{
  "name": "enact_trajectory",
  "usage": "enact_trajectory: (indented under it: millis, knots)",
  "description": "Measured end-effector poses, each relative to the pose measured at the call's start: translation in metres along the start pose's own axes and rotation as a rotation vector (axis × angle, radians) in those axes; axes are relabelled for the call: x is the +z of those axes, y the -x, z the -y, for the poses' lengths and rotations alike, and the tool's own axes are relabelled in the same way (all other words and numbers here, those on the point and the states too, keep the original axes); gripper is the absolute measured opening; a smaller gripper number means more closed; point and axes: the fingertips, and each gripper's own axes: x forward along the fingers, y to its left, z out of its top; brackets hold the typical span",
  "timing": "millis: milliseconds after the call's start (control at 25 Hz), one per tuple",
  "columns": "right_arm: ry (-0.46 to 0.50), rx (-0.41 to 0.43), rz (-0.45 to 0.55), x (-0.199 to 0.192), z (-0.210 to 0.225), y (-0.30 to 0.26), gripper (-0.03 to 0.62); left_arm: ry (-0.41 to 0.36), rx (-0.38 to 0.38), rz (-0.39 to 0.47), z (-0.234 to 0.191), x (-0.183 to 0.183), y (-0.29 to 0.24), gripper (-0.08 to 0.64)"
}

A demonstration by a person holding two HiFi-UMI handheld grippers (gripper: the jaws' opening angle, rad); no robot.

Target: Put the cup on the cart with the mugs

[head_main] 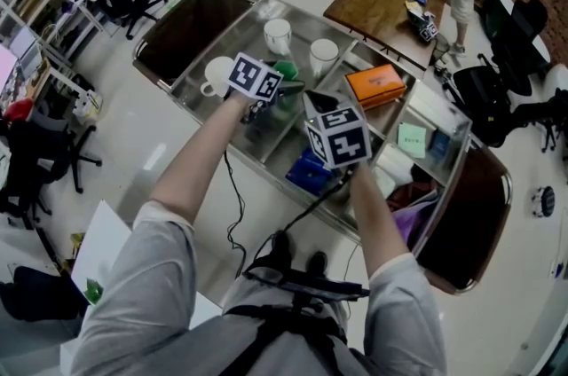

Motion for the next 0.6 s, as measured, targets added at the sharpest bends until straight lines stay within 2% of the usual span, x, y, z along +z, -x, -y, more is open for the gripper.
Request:
enact_trajectory:
  millis: [320, 600]
  knots:
    - [-0.010, 0.008, 0.009, 0.002, -0.001, 0.006, 0.009, -0.003, 0.053, 0.021, -0.003, 0.007, 0.014, 0.426]
    - [0.003, 0.025, 0.015, 0.000, -0.006, 0.024, 0.009, -0.030, 0.097, 0.041, 0.012, 0.012, 0.045, 0.426]
